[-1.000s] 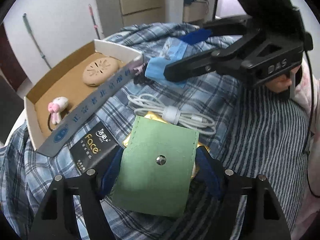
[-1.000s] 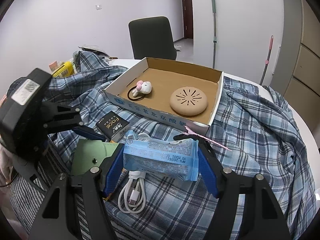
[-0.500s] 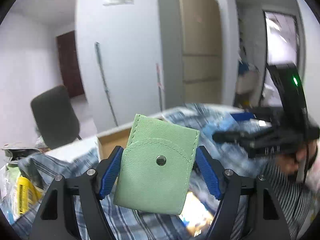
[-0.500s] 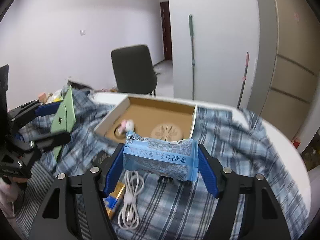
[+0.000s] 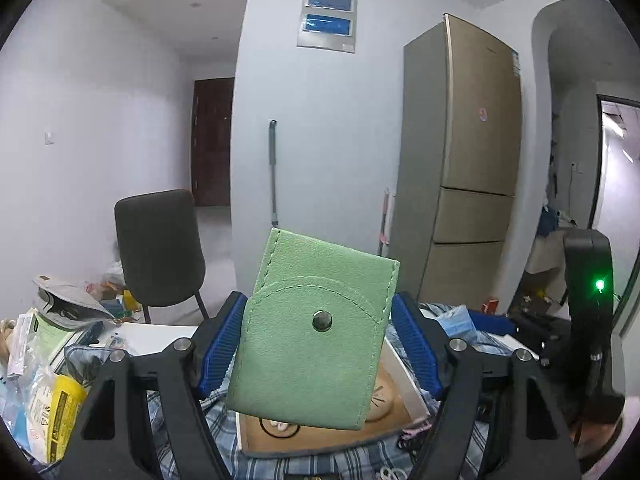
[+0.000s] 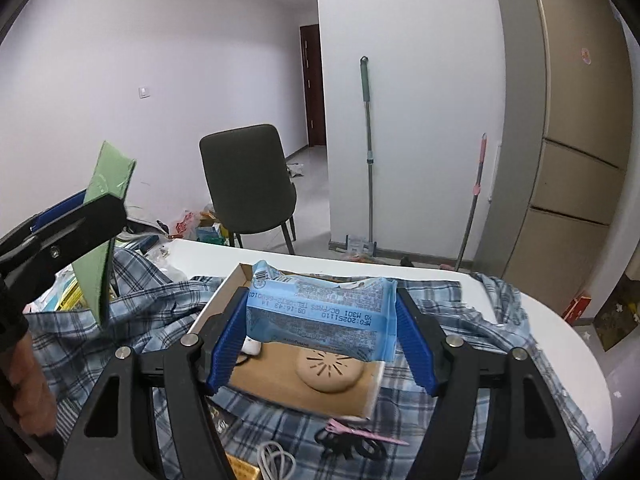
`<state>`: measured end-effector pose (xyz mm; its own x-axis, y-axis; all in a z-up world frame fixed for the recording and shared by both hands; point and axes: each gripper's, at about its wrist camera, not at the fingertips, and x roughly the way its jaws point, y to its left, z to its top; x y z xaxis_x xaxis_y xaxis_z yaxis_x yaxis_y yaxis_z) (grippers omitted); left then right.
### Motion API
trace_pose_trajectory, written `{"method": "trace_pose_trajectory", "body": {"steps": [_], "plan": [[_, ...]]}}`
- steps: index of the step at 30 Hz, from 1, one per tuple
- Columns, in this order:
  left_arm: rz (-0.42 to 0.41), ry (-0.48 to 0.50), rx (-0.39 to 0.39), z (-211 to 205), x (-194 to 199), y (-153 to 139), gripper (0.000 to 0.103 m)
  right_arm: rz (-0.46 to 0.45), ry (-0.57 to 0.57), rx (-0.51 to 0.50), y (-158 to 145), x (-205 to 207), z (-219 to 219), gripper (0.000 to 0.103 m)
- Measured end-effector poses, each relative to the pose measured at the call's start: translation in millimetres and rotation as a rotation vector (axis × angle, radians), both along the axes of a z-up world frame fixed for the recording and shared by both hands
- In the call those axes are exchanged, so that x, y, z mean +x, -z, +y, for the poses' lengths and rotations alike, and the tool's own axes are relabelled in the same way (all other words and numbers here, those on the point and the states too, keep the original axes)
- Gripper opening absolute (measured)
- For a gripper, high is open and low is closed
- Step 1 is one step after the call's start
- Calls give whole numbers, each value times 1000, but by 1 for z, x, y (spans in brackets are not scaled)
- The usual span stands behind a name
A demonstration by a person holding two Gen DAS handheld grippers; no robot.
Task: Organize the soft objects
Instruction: 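Lower the pouch and wipes into the box and open both tools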
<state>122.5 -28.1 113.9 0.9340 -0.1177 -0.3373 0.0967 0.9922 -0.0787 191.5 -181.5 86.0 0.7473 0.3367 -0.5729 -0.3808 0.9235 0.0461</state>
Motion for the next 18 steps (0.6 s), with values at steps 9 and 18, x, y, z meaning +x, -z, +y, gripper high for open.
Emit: {"method": "trace_pose_trajectory", "body": {"steps": [9,18], "plan": [[60,-38,10,15,57,41,76,125,19,35,46,31,8,69],[144,-60,-19,27,89,93,76,168,19,-50,90,44,23,69]]}}
